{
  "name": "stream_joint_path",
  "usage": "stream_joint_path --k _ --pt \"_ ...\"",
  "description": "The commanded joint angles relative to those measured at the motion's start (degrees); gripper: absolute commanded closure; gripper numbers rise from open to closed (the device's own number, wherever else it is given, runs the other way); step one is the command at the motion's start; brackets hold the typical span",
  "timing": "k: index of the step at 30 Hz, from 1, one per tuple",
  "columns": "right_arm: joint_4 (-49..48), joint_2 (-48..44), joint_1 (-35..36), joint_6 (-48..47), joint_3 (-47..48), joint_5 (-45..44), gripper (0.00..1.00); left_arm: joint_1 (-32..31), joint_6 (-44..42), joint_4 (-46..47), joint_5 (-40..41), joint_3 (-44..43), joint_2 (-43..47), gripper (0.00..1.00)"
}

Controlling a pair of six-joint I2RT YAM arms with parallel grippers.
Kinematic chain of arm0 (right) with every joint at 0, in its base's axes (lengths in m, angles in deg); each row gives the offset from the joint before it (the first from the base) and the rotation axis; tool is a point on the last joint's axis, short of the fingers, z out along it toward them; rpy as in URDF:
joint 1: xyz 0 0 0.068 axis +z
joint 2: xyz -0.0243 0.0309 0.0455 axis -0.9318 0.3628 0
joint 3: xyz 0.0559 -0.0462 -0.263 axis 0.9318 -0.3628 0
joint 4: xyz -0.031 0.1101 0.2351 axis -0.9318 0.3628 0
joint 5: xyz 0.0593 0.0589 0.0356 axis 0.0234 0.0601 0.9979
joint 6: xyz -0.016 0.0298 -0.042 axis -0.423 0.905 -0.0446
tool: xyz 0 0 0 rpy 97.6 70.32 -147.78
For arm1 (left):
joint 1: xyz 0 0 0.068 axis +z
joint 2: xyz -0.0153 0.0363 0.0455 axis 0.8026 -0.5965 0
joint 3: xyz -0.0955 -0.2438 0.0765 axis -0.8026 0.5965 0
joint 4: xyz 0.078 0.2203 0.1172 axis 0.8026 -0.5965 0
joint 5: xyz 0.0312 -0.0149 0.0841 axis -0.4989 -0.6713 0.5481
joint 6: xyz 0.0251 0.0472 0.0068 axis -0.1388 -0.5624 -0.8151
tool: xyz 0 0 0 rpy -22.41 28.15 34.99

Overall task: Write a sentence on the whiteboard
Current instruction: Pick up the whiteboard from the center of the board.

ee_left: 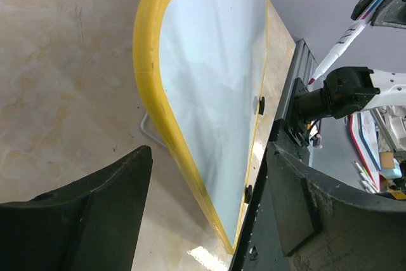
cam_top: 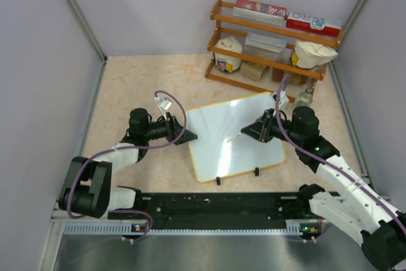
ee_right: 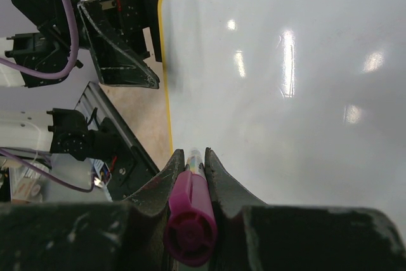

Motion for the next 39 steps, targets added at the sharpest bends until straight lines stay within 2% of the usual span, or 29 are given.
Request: stream_joint_path --k 1,13,21,28,35,36,39 --pt "-2.8 -0.5 1.0 -0.7 1.5 -0.5 1.00 -0.2 1.1 5.7 -1.7 0.6 0.6 0.24" --pt "-1.4 -0.9 2.1 -3.1 3.0 -3.1 1.00 -0.2 1.5 5.7 -1.5 0.8 1.5 0.25" --pt "-0.5 2.4 8.6 -6.2 6.3 -10.3 1.00 -0.2 1.3 5.6 -1.2 1.2 2.2 0.25" --pt "-3.9 6.3 13.0 -5.9 9.1 -15.0 1.00 -0.3 3.2 8.2 -2.4 1.3 1.1 0.32" --pt "-8.6 10.9 15.2 -6.9 12.4 -16.4 1.00 -0.3 4.2 10.0 -3.5 1.2 -0.4 0.60" --pt "-8.6 11.5 15.4 -7.1 12.9 -16.5 1.00 -0.3 4.2 10.0 -3.7 1.1 -0.8 0.70" --pt "-9.3 13.3 16.3 -8.6 14.4 -17.6 1.00 -0.3 4.4 10.1 -4.0 1.0 -1.0 0.83"
